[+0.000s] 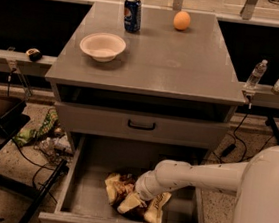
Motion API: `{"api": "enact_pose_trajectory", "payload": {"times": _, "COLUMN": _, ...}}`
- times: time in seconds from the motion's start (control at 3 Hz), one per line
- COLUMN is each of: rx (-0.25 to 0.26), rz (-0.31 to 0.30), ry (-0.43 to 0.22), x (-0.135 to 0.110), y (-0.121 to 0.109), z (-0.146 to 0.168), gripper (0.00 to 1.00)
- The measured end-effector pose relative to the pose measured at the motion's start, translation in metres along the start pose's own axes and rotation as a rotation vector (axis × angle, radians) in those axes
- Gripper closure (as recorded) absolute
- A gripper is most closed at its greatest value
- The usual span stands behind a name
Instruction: Pick brown chip bag from middle drawer and place on counter
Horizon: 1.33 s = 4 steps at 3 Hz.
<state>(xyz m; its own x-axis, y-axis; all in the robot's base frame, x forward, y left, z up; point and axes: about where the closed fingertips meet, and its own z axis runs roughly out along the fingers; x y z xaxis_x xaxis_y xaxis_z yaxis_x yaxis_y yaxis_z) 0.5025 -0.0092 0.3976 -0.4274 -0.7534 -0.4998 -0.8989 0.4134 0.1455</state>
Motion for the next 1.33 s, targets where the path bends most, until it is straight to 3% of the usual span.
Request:
{"api": "enact_pose_trajectory", "payload": {"times": 0.33, "rx": -0.058, "rz": 0.018, "ry": 0.004, "x": 0.007, "y": 0.018, "z": 0.023, "gripper": 0.38}}
{"api": "enact_pose_trajectory", "payload": {"times": 0.67, "rx": -0.103, "rz": 0.005, "ry": -0.02, "x": 0.009, "y": 0.057, "z": 0.018, "gripper": 0.69}}
{"api": "enact_pose_trajectory", "payload": {"times": 1.0, "rx": -0.077, "rz": -0.043, "ry": -0.043, "x": -0.002, "y": 0.076, "z": -0.021, "gripper": 0.93}}
{"api": "enact_pose_trajectory", "payload": {"times": 1.33, "rx": -0.019, "rz": -0.139, "ry": -0.077, "x": -0.038, "y": 0.071, "z": -0.092, "gripper": 1.0}}
